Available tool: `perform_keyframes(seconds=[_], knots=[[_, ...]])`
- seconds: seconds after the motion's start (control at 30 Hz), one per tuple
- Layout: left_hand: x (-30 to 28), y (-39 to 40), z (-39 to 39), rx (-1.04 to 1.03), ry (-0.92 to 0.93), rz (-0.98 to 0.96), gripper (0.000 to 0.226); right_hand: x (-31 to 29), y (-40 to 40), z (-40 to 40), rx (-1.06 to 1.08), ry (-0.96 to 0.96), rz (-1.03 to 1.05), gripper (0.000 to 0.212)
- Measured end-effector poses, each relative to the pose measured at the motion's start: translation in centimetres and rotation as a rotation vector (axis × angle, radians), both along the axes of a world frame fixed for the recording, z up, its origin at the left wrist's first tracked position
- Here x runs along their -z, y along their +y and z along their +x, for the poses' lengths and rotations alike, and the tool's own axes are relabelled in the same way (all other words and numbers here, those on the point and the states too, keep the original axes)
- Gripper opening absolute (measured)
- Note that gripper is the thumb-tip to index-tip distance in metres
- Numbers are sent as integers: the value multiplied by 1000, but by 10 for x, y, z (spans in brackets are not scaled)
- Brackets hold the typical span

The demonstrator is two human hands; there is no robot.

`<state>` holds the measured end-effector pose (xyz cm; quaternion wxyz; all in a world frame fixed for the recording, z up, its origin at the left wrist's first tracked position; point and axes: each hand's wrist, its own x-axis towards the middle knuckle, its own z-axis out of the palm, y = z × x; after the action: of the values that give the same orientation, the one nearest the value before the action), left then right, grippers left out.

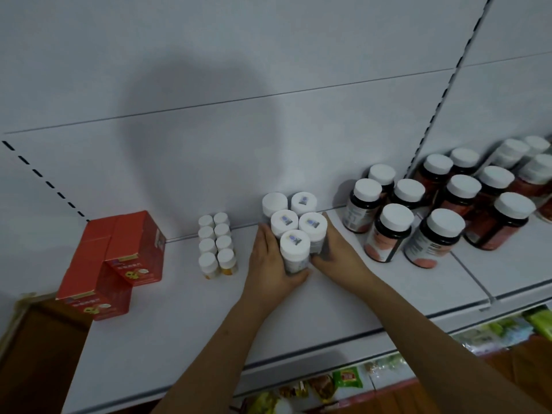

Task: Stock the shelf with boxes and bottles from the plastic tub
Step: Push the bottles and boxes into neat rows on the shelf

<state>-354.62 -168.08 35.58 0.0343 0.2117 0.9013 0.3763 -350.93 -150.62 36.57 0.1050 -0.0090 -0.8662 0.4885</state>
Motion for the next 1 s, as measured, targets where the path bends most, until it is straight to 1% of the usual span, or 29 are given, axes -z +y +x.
perform_keyframes(seconds=[0.07,0.1,0.13,0.23,0.3,0.37,0.53,0.63,0.77,0.87,0.93,1.0], knots=[[1,2,-11,5,23,-33,131,7,12,-16,10,-49,61,84],[3,2,-16,18,34,-48,132,11,19,-23,10,-70,99,88],[7,1,-18,32,50,-72,132,13,24,-28,4,-83,154,88],[18,-1,-20,54,113,-152,128,21,26,-29,22,-96,350,78],[21,-1,-21,60,121,-146,124,31,26,-29,44,-43,427,75],[22,-2,-22,63,135,-128,118,38,26,-32,55,-26,469,80],[19,-4,-22,68,149,-79,109,41,27,-37,93,8,485,79],[14,-4,-22,64,132,-8,102,43,29,-37,83,-14,484,86],[14,-5,-20,66,126,-20,110,45,29,-38,87,-33,479,83],[10,-3,-18,77,129,-30,112,42,25,-37,107,-43,453,80],[5,-2,-16,67,120,-26,114,39,24,-37,114,-23,406,74],[3,-2,-15,56,101,-31,116,35,24,-37,124,-18,350,73]])
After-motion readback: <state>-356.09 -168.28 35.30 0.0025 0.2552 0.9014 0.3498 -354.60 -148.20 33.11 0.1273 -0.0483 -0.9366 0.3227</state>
